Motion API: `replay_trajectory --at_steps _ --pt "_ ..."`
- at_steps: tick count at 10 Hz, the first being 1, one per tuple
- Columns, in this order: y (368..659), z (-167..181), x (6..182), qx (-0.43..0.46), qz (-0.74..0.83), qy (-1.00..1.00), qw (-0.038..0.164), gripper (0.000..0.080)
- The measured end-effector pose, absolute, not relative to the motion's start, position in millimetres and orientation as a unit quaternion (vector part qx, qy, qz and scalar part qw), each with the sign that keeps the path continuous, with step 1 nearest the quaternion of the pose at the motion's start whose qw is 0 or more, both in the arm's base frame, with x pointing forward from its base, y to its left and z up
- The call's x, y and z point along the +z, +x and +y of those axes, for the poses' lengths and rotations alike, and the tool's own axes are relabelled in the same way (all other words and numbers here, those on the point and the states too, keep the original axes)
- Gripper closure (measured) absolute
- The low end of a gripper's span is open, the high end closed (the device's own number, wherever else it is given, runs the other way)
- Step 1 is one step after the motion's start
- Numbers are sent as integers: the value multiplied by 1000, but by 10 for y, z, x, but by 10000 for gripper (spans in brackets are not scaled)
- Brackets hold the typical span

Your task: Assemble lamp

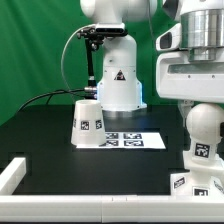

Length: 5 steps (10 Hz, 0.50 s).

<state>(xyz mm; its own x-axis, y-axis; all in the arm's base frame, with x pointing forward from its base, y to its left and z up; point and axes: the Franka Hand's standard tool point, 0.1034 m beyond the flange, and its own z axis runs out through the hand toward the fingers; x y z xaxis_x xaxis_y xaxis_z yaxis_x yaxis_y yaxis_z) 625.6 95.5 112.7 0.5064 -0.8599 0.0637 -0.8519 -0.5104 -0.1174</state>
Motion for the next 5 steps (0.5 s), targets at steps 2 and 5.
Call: replay_trajectory --at_steps 2,5 --pt "6252 955 1115 -56 493 -867 35 129" --pt "6291 802 1406 -54 469 -880 45 101"
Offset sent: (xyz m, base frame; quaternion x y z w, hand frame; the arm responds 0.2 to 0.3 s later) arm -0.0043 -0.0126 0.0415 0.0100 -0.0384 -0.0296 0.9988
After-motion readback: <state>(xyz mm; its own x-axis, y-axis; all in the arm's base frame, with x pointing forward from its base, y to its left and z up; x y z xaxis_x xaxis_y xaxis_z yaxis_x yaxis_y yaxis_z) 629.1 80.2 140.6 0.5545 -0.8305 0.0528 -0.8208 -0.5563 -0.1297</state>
